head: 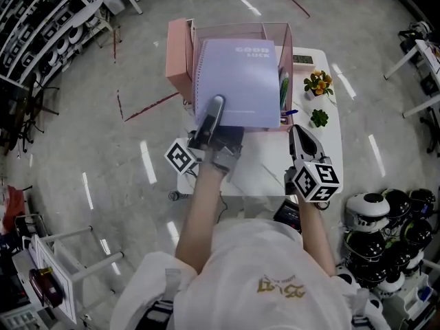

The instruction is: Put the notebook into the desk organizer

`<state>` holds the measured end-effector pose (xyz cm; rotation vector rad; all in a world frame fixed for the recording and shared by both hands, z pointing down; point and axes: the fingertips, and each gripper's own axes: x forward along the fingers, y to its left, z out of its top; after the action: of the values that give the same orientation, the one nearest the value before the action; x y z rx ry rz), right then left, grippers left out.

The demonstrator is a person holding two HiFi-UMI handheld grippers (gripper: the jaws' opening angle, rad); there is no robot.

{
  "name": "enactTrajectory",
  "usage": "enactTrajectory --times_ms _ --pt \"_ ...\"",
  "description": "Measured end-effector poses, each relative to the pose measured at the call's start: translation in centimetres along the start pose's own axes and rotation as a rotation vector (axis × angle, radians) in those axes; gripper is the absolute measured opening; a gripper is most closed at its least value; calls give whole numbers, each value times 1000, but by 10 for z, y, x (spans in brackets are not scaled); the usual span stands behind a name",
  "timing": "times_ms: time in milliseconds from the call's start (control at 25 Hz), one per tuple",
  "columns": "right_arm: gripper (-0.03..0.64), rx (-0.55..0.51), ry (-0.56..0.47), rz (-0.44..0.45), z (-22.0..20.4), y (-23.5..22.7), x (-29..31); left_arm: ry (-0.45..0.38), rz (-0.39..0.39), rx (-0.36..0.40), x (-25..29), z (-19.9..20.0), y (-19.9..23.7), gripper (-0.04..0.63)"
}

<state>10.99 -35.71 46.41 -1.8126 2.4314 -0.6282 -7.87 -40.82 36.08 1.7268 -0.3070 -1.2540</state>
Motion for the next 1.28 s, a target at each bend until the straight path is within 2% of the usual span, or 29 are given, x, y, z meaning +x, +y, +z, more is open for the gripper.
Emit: enactTrajectory --times_ms 520,1120,1280 --pt "12 21 58 4 -28 -4 6 -18 109 14 -35 0 32 58" --pt "12 27 78 15 -42 6 3 -27 256 17 -66 -10 58 61" --pt "12 25 80 16 -42 7 3 -61 294 4 -69 -8 64 57"
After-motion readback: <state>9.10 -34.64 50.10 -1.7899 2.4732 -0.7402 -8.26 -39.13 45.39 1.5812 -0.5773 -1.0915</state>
